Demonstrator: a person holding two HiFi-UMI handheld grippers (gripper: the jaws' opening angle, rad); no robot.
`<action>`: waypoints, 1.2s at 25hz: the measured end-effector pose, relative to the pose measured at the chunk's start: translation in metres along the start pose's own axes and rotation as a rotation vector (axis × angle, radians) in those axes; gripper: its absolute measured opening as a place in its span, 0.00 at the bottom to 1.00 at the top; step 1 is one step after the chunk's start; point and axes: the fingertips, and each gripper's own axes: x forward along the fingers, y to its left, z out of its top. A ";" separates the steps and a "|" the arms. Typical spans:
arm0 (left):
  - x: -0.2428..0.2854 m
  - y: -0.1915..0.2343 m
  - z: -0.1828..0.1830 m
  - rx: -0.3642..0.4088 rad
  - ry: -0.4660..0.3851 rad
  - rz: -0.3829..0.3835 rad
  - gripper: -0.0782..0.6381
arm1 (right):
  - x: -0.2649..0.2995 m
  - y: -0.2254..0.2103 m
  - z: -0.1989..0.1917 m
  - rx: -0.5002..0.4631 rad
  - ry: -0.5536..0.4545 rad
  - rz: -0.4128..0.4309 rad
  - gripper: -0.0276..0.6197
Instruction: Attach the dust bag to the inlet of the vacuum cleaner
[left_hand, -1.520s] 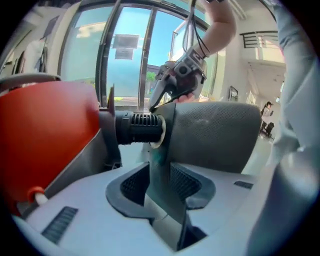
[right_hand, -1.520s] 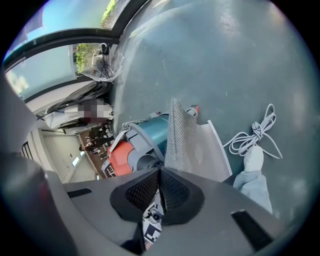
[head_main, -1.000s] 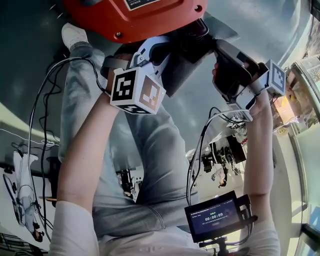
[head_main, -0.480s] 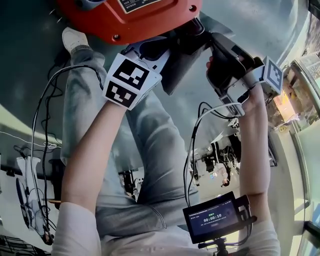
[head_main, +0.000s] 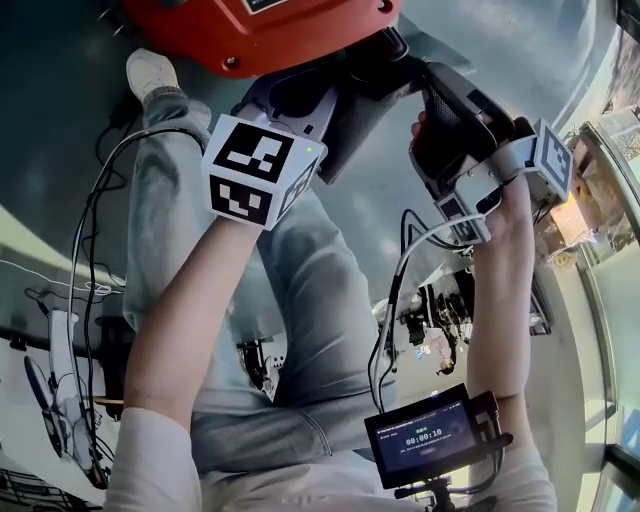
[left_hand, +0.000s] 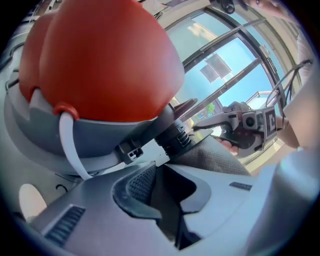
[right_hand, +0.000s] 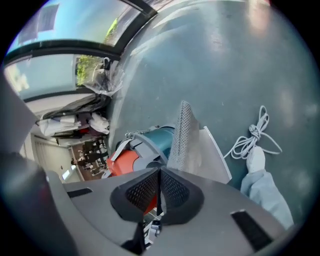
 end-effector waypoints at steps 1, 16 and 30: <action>0.002 0.000 0.001 -0.014 -0.002 -0.002 0.17 | 0.001 0.001 0.004 -0.016 -0.006 0.003 0.07; 0.006 0.030 0.015 -0.240 0.006 0.015 0.17 | 0.034 0.014 0.016 -0.050 -0.090 -0.003 0.07; 0.000 0.030 0.031 -0.368 -0.045 -0.055 0.13 | 0.034 0.032 0.021 -0.110 -0.134 0.101 0.08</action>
